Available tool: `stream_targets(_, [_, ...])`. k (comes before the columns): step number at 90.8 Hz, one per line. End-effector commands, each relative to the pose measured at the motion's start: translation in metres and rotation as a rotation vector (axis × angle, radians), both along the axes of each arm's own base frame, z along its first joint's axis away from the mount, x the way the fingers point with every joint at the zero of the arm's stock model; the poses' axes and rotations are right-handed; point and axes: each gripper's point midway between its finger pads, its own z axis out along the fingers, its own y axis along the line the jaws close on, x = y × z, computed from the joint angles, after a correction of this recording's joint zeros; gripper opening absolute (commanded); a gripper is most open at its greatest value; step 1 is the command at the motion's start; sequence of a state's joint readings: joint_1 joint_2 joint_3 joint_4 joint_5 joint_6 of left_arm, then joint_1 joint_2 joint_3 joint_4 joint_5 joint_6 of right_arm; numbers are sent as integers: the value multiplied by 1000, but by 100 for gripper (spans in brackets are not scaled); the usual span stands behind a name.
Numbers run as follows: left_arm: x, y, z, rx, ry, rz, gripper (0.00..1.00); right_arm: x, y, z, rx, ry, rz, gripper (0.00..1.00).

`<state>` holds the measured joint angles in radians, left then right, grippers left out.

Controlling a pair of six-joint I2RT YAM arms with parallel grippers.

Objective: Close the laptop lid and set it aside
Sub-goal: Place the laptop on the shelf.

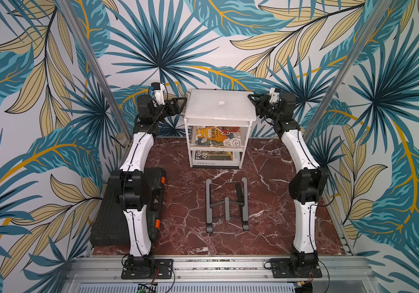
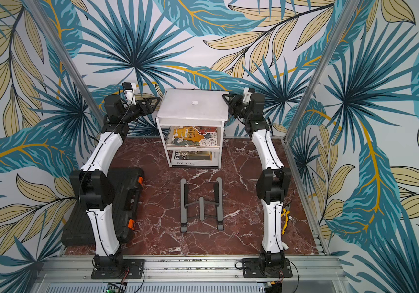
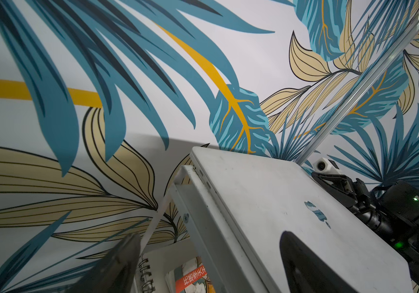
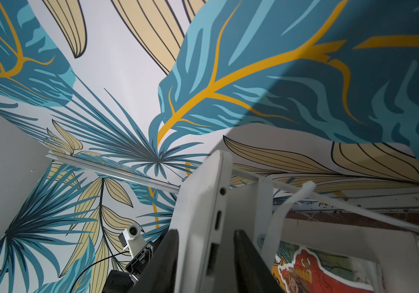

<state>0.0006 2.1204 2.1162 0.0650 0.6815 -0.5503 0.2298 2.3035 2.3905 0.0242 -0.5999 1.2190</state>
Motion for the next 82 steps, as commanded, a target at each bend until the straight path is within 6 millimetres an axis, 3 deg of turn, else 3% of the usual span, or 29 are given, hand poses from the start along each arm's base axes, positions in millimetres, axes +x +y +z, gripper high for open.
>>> stream_targets(1, [-11,-5,26,15,-65,-25,90,-2,3,-21,-54,36,39,43])
stream_targets(19, [-22,-1,46,10,-97,-14,90,-8,-2,-11,-63,19,68,57])
stream_targets(40, [-32,3,59,-3,-127,-13,90,-19,-1,8,-66,-22,98,63])
stream_targets(55, [-34,4,62,-11,-128,-20,90,-27,-4,20,-80,-42,108,67])
stream_targets(82, [-40,1,60,16,-108,-37,90,-40,-27,18,-185,-5,63,72])
